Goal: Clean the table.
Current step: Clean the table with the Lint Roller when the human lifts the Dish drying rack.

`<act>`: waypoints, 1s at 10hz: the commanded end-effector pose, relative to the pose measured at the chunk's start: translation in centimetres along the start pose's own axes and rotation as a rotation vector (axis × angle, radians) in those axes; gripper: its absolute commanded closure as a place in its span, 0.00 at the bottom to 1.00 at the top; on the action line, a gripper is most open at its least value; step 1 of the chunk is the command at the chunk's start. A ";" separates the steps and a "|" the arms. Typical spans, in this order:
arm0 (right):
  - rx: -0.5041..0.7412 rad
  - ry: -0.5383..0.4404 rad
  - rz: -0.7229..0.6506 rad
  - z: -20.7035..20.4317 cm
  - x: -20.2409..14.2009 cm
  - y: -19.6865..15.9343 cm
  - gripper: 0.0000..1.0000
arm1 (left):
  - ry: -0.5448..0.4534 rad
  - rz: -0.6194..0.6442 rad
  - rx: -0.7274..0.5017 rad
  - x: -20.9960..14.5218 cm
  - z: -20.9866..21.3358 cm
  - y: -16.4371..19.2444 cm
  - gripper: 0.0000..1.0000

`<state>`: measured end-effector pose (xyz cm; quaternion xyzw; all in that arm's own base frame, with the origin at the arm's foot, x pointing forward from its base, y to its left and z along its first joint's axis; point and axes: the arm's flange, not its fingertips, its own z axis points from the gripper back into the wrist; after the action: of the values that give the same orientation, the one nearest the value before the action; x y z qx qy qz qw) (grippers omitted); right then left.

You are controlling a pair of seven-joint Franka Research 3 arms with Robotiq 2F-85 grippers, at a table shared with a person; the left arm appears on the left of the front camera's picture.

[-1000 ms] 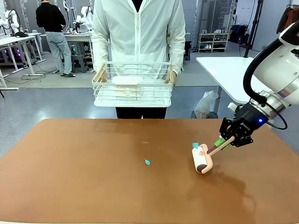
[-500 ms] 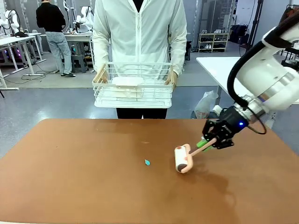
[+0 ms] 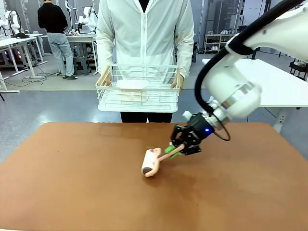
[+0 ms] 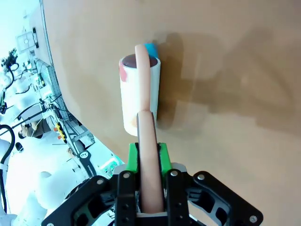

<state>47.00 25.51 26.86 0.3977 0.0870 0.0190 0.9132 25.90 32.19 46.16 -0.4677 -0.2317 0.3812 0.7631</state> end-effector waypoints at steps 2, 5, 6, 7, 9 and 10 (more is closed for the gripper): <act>-0.113 0.124 -0.005 -8.0 -1.3 -0.8 0.79 | 0.002 -0.014 -0.023 0.2 0.3 0.1 0.00; -0.111 0.105 0.033 -8.5 -0.8 1.5 0.79 | 0.002 -0.014 -0.023 0.2 0.3 0.1 0.00; -0.121 0.102 0.041 -8.4 -0.6 1.9 0.79 | 0.002 -0.014 -0.023 0.2 0.3 0.1 0.00; -0.129 0.114 0.044 -7.9 -0.5 2.4 0.79 | 0.002 -0.014 -0.023 0.2 0.3 0.1 0.00; -0.144 0.091 0.075 -5.9 -0.5 4.3 0.79 | 0.002 -0.014 -0.023 0.2 0.3 0.1 0.00; -0.161 0.038 0.129 -2.6 -1.1 6.4 0.79 | 0.002 -0.014 -0.023 0.2 0.3 0.1 0.00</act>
<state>47.92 31.92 28.77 0.3721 0.0704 0.0710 0.9228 25.90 32.20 46.16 -0.4677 -0.2317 0.3812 0.7630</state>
